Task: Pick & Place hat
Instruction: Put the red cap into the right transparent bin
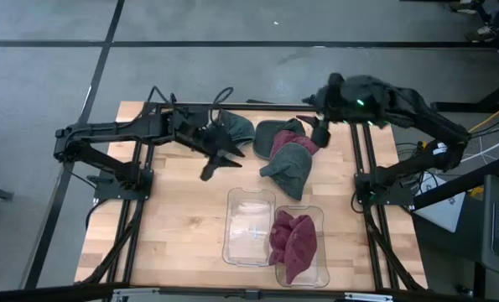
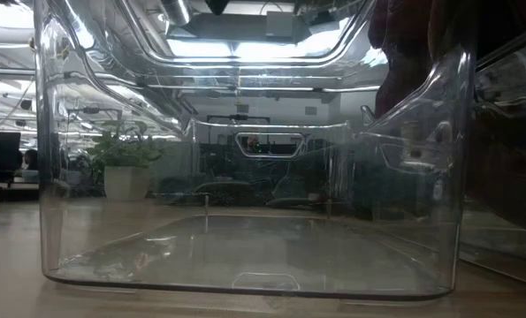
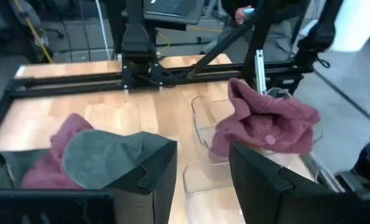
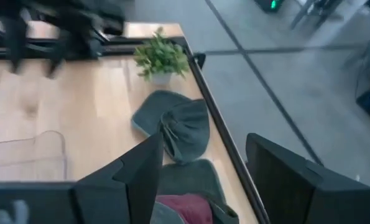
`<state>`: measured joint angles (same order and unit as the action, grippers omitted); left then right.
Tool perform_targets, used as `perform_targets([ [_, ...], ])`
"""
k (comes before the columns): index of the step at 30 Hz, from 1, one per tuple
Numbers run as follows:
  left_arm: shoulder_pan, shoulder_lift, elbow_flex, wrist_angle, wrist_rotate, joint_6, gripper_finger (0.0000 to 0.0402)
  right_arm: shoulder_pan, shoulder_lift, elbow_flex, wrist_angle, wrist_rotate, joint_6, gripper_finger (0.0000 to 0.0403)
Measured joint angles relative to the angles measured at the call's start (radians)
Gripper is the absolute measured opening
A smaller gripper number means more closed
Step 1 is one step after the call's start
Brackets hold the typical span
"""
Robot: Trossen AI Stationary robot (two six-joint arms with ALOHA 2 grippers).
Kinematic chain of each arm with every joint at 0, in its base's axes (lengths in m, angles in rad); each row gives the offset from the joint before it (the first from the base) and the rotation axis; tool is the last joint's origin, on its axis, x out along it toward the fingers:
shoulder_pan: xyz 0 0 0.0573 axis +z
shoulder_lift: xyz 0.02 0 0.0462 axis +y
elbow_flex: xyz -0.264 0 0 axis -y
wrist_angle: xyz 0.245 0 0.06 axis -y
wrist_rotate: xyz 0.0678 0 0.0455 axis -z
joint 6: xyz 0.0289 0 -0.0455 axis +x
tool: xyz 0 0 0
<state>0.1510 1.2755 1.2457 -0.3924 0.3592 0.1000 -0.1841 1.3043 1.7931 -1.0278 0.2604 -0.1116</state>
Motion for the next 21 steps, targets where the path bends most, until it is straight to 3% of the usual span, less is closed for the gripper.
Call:
perform_targets([
  [10, 0.118, -0.101, 0.0, -0.213, -0.041, 0.198, 0.0127, -0.247, 0.17, 0.0, -0.06, -0.133, 0.021, 0.023],
  [17, 0.234, -0.184, 0.0, -0.362, -0.028, 0.278, 0.0127, -0.336, 0.246, -0.001, -0.093, -0.194, 0.051, 0.023],
  [21, 0.283, -0.21, 0.0, -0.402, -0.028, 0.302, 0.0127, -0.364, 0.24, -0.095, -0.025, -0.214, 0.052, 0.023],
])
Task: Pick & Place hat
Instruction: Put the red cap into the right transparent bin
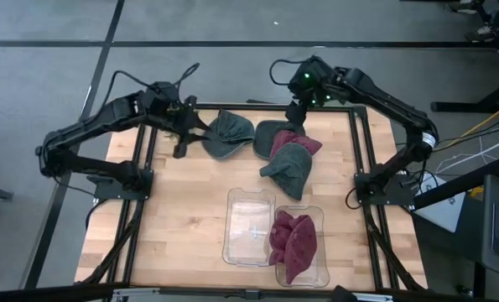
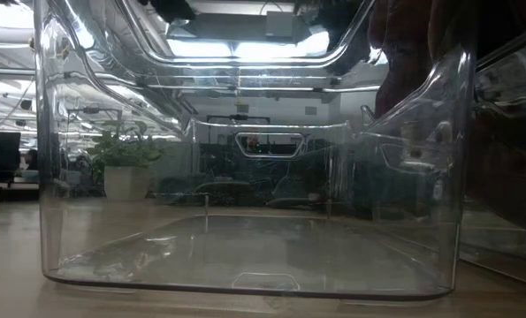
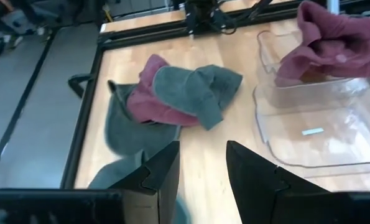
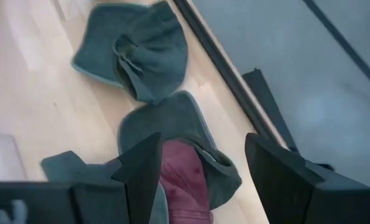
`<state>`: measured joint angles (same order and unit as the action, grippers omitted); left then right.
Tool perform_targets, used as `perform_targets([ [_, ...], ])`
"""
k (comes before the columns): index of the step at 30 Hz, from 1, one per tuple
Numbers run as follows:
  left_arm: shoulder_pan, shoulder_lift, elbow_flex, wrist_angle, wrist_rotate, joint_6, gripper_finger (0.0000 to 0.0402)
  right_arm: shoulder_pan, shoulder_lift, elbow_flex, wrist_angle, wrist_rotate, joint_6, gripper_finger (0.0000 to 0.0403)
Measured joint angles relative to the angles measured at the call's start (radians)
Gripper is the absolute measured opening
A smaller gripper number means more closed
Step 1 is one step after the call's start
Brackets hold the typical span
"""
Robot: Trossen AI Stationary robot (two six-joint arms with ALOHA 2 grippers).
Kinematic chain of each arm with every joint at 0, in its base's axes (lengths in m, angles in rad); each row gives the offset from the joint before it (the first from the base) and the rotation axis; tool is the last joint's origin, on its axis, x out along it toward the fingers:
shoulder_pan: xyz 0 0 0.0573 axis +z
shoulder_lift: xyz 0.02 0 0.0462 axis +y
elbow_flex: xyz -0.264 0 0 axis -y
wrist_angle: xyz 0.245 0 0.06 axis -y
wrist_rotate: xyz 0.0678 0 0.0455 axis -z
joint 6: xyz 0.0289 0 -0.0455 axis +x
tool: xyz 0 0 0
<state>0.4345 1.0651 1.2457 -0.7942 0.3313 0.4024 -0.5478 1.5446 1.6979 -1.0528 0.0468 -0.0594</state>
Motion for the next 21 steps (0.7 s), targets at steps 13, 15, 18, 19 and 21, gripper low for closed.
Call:
perform_targets([
  [13, 0.094, -0.004, 0.0, 0.029, 0.003, -0.045, 0.0127, -0.125, -0.147, -0.622, 0.319, -0.044, 0.089, 0.023],
  [15, 0.101, 0.001, 0.0, 0.048, 0.001, -0.064, 0.0127, -0.151, -0.178, -0.683, 0.339, -0.059, 0.097, 0.023],
  [18, 0.105, 0.018, 0.0, 0.08, 0.0, -0.087, 0.0127, -0.201, -0.232, -0.762, 0.388, -0.185, 0.083, 0.0229],
  [19, 0.105, 0.025, 0.0, 0.089, 0.0, -0.091, 0.0127, -0.221, -0.247, -0.789, 0.41, -0.241, 0.082, 0.0229],
  [21, 0.105, 0.041, 0.0, 0.111, 0.004, -0.098, 0.0127, -0.264, -0.27, -0.835, 0.448, -0.329, 0.09, 0.0229],
])
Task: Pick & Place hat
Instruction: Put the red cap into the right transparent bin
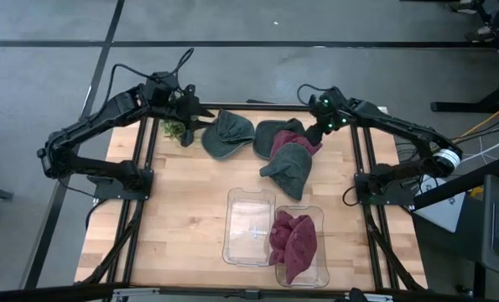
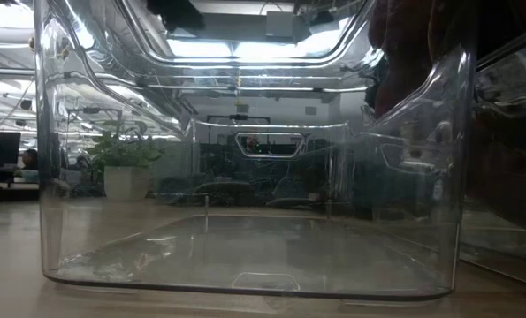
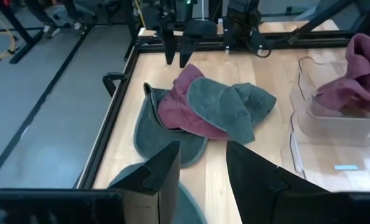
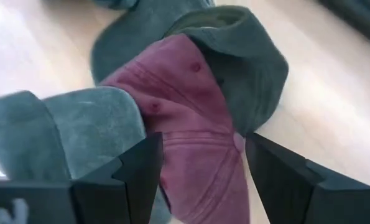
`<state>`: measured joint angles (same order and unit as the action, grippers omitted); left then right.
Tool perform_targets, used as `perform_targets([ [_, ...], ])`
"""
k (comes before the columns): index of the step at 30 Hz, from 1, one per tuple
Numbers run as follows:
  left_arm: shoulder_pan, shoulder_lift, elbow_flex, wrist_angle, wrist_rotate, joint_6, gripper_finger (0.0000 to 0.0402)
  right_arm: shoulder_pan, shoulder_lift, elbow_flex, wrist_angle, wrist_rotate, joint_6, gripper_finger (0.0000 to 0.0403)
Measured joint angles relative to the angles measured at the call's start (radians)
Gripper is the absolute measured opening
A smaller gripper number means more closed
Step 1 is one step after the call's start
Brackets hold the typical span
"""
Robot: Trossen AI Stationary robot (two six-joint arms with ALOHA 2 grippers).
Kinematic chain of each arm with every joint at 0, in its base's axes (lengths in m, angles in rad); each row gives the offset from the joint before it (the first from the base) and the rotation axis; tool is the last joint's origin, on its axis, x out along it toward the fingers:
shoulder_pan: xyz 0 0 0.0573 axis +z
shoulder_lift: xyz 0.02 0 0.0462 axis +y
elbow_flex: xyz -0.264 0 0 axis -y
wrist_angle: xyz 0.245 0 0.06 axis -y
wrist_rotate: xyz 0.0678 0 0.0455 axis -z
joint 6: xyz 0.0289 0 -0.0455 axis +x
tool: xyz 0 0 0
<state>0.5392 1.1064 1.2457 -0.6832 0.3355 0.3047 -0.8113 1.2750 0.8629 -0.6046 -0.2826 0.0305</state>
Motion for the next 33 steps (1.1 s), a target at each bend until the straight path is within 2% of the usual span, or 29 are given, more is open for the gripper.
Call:
perform_targets([
  [3, 0.0, 0.026, 0.0, 0.031, 0.032, -0.026, 0.0127, -0.055, -0.015, -0.06, 0.05, -0.066, 0.033, 0.0229],
  [14, 0.0, 0.079, 0.0, 0.08, 0.08, -0.093, 0.0127, -0.121, -0.015, -0.186, 0.182, -0.12, 0.057, 0.0229],
  [25, 0.0, 0.078, 0.0, 0.089, 0.079, -0.112, 0.0127, -0.121, 0.024, -0.2, 0.13, -0.118, 0.014, 0.0229],
  [29, 0.0, 0.078, 0.0, 0.089, 0.079, -0.112, 0.0127, -0.121, 0.055, -0.2, 0.127, -0.252, 0.012, 0.0229],
  [33, 0.0, 0.078, 0.0, 0.089, 0.079, -0.111, 0.0127, -0.12, 0.062, -0.2, 0.212, -0.409, 0.047, 0.0229],
])
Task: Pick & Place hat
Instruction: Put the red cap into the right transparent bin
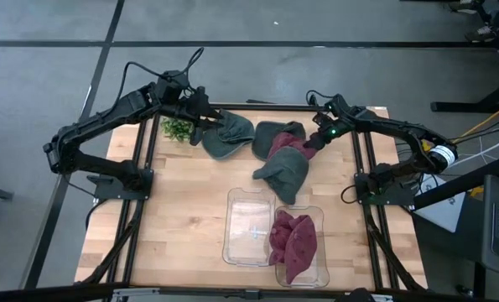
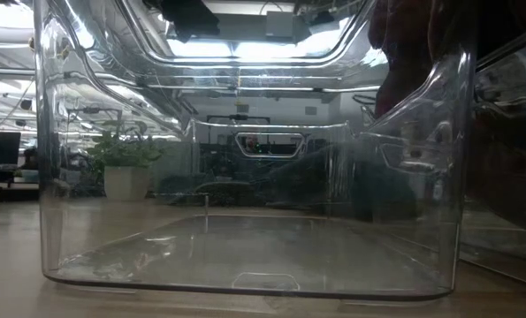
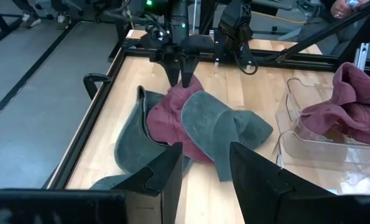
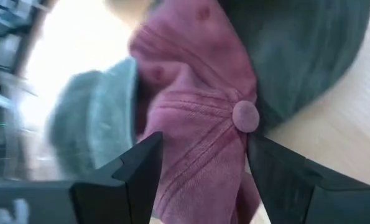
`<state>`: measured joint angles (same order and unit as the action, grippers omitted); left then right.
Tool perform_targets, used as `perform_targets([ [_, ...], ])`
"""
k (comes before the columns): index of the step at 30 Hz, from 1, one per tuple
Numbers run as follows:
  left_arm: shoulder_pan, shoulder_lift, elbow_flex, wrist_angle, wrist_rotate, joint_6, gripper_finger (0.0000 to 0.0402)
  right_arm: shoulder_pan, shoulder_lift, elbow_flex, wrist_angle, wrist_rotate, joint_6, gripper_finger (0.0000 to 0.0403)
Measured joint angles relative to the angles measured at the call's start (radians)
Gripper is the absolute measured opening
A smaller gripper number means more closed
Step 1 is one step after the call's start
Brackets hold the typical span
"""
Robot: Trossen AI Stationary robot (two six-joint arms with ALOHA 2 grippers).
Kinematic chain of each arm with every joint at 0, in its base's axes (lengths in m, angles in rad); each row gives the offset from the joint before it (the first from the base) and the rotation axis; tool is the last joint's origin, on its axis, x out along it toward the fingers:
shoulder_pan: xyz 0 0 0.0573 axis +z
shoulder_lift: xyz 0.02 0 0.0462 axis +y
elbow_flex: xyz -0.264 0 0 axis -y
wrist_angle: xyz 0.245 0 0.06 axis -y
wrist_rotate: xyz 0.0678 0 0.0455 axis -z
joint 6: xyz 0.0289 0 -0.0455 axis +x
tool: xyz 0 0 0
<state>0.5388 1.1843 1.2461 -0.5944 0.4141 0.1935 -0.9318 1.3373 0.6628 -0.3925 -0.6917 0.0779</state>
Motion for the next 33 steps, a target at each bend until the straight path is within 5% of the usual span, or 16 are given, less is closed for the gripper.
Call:
perform_targets([
  [12, 0.0, 0.0, 0.0, -0.003, 0.0, 0.002, 0.0127, 0.0, 0.0, 0.0, 0.168, -0.226, 0.099, 0.0229],
  [29, 0.0, 0.0, 0.0, -0.004, 0.0, 0.002, 0.0127, 0.056, 0.0, 0.0, 0.149, -0.143, 0.062, 0.0229],
  [33, 0.0, 0.0, 0.0, -0.004, 0.0, 0.002, 0.0127, 0.079, 0.0, 0.0, 0.148, -0.053, 0.056, 0.0229],
])
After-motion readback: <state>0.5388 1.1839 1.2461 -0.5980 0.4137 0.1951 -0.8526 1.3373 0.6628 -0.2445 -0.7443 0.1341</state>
